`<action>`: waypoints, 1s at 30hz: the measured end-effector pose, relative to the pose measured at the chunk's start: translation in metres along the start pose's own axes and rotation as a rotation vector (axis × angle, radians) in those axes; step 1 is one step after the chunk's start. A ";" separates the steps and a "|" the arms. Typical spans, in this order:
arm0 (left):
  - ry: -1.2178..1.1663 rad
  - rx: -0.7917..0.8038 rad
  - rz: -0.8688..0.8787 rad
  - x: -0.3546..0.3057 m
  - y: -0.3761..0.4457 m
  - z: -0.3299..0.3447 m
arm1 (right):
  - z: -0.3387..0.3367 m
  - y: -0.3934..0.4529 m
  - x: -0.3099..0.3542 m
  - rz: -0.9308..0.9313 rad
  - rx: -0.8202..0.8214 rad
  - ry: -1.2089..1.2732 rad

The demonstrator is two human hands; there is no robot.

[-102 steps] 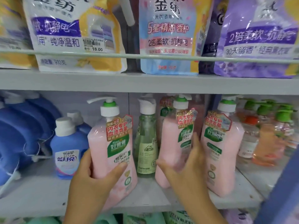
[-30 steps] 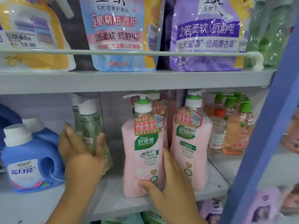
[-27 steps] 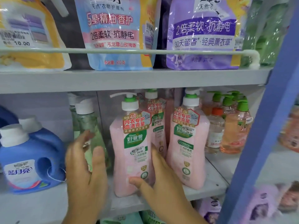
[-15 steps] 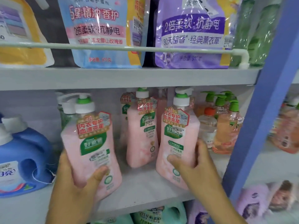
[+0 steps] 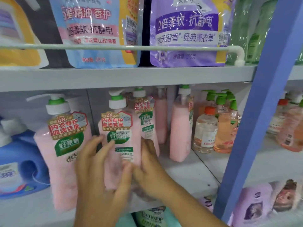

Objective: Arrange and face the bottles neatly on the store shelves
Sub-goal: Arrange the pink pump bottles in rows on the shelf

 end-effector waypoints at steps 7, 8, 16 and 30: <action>0.017 0.092 0.358 -0.050 0.036 0.065 | -0.013 -0.003 -0.001 -0.123 -0.007 -0.090; 0.070 0.093 0.378 -0.050 0.033 0.071 | -0.029 -0.004 -0.004 -0.155 -0.127 -0.063; 0.246 -0.006 0.052 0.010 0.027 0.052 | -0.042 0.042 -0.035 0.226 -0.185 0.007; 0.415 -0.039 0.046 0.021 0.032 0.055 | -0.094 0.018 0.014 -0.200 -0.620 -0.126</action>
Point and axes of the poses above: each hand's wrist, its own y-axis towards the middle knuckle, its own z-axis out of the palm, x = y × z, the point moved 8 cm from there along y, towards the middle knuckle, and after that the axes turned 9 degrees about y, right-handed, at the moved point
